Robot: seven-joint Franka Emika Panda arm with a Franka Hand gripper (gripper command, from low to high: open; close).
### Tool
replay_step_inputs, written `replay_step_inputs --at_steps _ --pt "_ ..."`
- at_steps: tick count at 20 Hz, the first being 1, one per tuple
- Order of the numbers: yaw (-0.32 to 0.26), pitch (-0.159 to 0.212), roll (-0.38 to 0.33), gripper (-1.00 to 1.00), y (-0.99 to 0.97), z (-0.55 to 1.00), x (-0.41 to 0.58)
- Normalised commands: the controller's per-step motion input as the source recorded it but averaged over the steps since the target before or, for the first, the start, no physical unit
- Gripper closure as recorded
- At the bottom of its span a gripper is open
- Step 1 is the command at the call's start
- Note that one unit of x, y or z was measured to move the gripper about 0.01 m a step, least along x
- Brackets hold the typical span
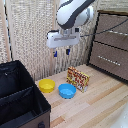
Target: Kindly move your gripper toward the top drawer's handle. With caution, hold the handle robustly using your gripper and pull open the top drawer. Let the handle go. Relocate your gripper to the bowl placed in the background. Gently hold the bowl using your gripper. Bring the gripper and the bowl to the ajar drawer. Softly release the bowl into it.
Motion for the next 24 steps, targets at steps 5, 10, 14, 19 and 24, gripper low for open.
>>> replay_step_inputs --at_steps 5,10,14,19,24 --pt "0.164 0.005 -0.271 -1.0 0.02 0.23 0.022" --pt "0.152 0.02 -0.298 -1.0 0.01 0.31 0.0" --pt "0.152 0.002 -0.323 -1.0 0.0 0.23 0.0" --pt "0.146 0.0 -0.351 -1.0 0.0 0.11 0.0" --pt "0.134 0.0 -0.364 -1.0 0.0 0.07 0.0"
